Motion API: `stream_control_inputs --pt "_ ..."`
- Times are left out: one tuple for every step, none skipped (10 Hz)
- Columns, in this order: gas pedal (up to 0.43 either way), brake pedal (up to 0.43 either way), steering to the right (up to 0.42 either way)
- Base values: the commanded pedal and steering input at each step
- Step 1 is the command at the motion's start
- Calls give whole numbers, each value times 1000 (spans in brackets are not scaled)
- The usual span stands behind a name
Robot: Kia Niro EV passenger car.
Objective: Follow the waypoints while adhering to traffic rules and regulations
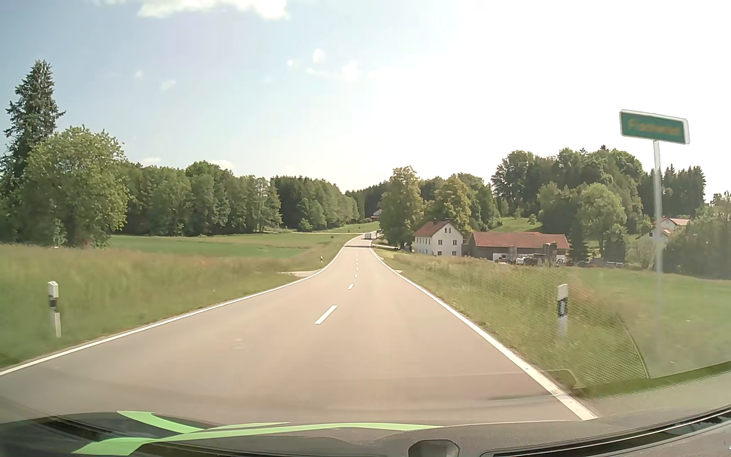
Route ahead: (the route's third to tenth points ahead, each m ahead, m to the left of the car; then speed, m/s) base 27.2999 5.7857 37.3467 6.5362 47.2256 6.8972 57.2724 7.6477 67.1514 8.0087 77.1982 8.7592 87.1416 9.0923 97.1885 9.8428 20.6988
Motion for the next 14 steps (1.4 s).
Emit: stream_control_inputs --pt "0 0 -14" --pt "0 0 -14" --pt "0 0 -14" --pt "0 0 -14" --pt "0 0 -14" --pt "0 0 -14" --pt "0 0 -14" --pt "0 0 -13" --pt "0 0 -11" --pt "0 0 -8" --pt "20 0 -7" --pt "28 0 -7" --pt "39 0 -7" --pt "47 0 -7"
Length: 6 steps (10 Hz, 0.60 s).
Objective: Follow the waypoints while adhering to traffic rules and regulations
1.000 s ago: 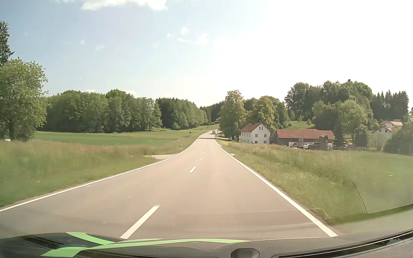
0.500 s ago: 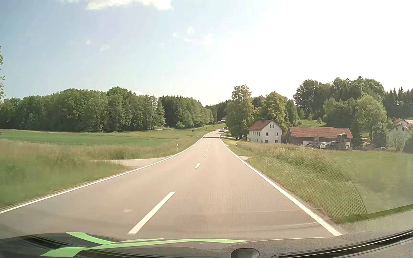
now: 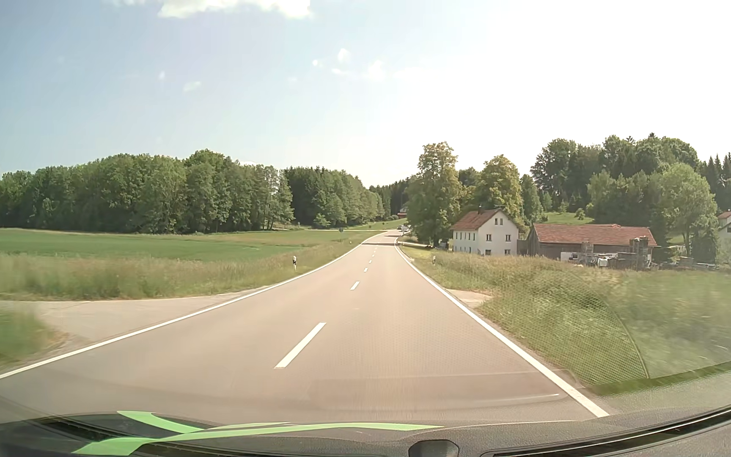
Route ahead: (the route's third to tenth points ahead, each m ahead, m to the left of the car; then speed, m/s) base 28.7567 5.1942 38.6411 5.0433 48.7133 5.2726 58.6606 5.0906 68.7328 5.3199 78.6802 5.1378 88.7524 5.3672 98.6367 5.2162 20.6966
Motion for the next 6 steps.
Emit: stream_control_inputs --pt "59 0 -6" --pt "67 0 -5" --pt "79 0 -4" --pt "87 0 -3" --pt "98 0 -3" --pt "87 0 -1"
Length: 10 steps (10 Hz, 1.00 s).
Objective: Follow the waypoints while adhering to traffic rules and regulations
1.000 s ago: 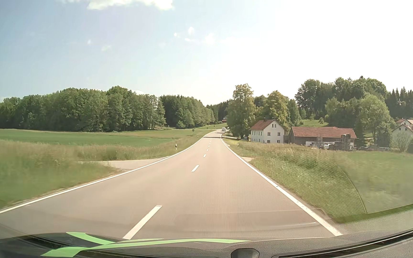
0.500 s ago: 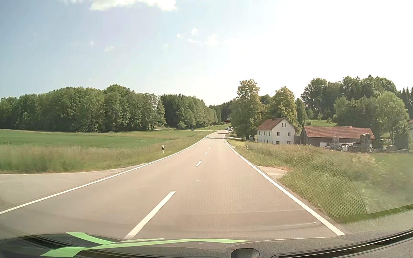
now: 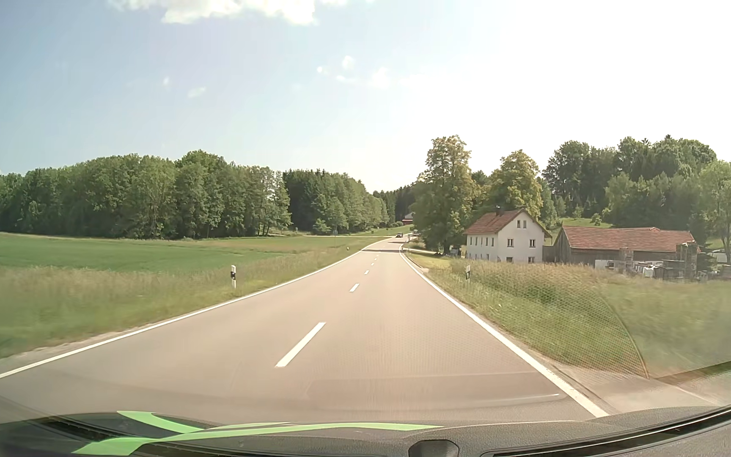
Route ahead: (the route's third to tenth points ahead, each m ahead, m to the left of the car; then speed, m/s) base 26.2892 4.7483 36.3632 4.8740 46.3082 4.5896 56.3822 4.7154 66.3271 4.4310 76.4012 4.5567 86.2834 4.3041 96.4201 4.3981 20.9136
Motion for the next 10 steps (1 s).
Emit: stream_control_inputs --pt "28 0 1" --pt "0 0 3" --pt "0 0 3" --pt "0 0 2" --pt "0 0 0" --pt "0 0 0" --pt "0 0 0" --pt "0 0 -1" --pt "0 0 -1" --pt "0 0 -3"
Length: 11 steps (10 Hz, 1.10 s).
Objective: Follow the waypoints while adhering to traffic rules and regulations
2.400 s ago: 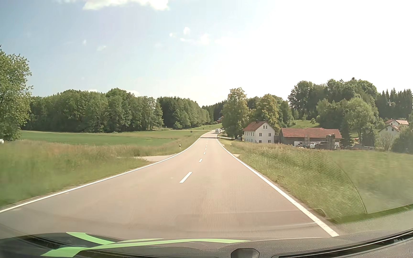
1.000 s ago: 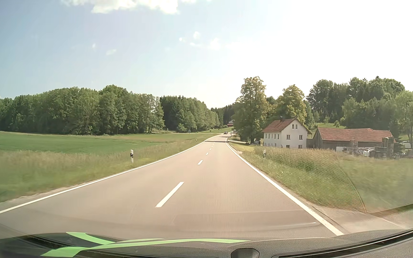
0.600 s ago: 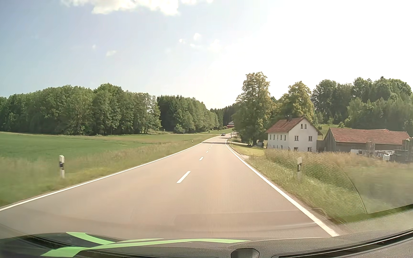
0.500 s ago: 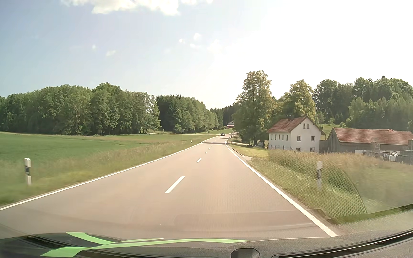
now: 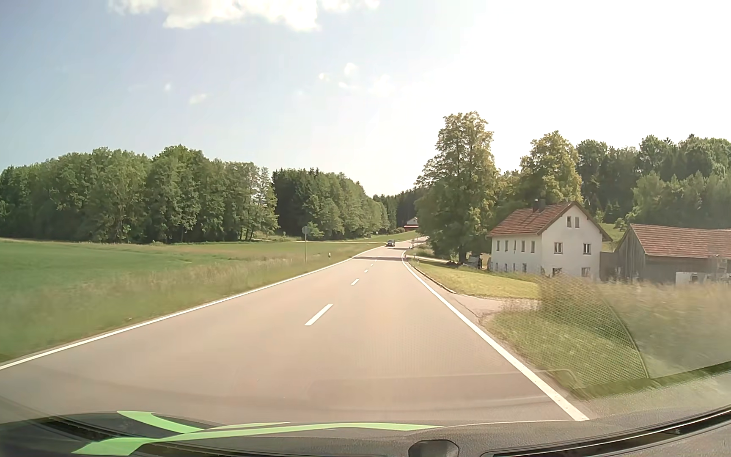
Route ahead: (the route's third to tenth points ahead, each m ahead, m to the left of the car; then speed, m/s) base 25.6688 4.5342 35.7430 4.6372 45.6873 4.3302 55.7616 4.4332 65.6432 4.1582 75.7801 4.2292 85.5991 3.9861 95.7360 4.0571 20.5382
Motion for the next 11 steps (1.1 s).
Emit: stream_control_inputs --pt "0 0 -3" --pt "0 0 -3" --pt "0 0 -4" --pt "0 0 -2" --pt "0 0 -2" --pt "0 0 -3" --pt "0 0 -2" --pt "0 0 -1" --pt "0 0 0" --pt "0 0 1" --pt "0 0 1"
